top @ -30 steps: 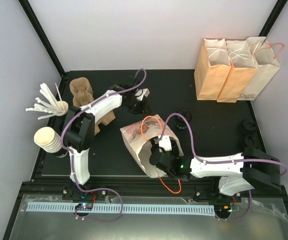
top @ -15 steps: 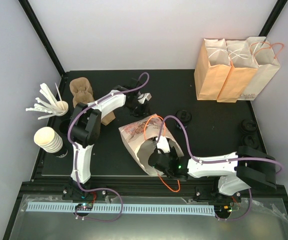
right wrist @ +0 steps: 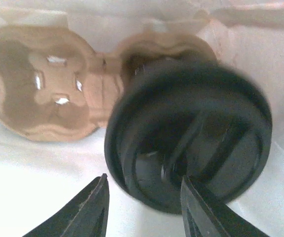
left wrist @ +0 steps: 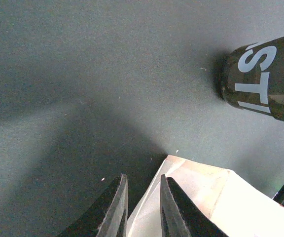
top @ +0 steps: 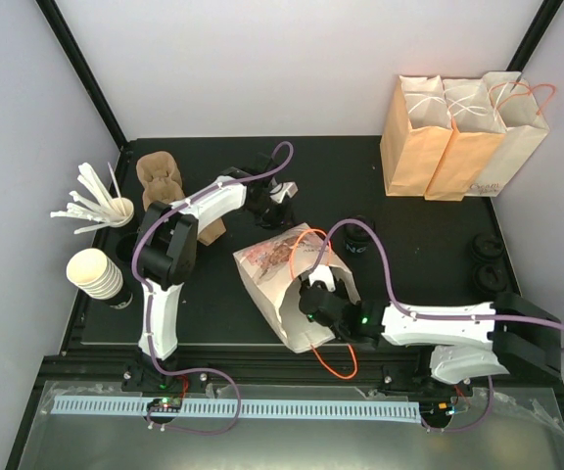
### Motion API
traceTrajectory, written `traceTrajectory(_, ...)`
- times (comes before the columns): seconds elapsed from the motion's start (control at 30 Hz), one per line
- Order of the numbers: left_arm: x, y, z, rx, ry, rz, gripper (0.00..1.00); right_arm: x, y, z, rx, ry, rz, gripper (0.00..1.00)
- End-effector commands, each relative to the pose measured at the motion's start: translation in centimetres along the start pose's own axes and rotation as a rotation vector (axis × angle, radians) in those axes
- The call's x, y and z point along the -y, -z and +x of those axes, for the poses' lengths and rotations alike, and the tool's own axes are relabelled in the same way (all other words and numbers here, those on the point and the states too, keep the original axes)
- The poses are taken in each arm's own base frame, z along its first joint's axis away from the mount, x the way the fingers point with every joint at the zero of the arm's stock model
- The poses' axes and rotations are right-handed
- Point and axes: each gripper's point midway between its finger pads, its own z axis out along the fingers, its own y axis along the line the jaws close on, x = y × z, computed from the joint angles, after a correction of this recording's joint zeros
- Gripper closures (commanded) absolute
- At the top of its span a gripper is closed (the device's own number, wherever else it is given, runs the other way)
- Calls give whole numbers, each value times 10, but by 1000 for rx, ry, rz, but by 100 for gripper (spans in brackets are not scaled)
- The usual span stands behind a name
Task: Pack the takeout coffee
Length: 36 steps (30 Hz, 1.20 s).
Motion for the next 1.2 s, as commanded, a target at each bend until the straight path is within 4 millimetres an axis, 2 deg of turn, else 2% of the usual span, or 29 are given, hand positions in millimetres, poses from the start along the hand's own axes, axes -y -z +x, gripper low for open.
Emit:
traceTrajectory(0.0, 16, 4, 4, -23, -11, 49, 78, -8, 10, -19, 6, -30, -118, 56)
traceTrajectory(0.2, 12, -4, 0, -49, -3, 58, 79, -1, 15, -25, -21, -66, -208, 57)
traceTrajectory(0.33, 9, -5, -2, -54, 4, 61, 78, 8, 7, -22, -74, -72, -187, 60)
traceTrajectory(0.6, 10, -7, 1, -64, -5, 81, 80, 8, -8, -7, -163, -58, -149, 63)
traceTrajectory(0.87, 26, -13, 11, -104, -65, 178, 80, 13, -20, -10, -165, -32, -78, 67)
traceTrajectory(1.17, 42, -1, 20, -117, -107, 190, 82, 10, -23, -20, -160, -36, -68, 66)
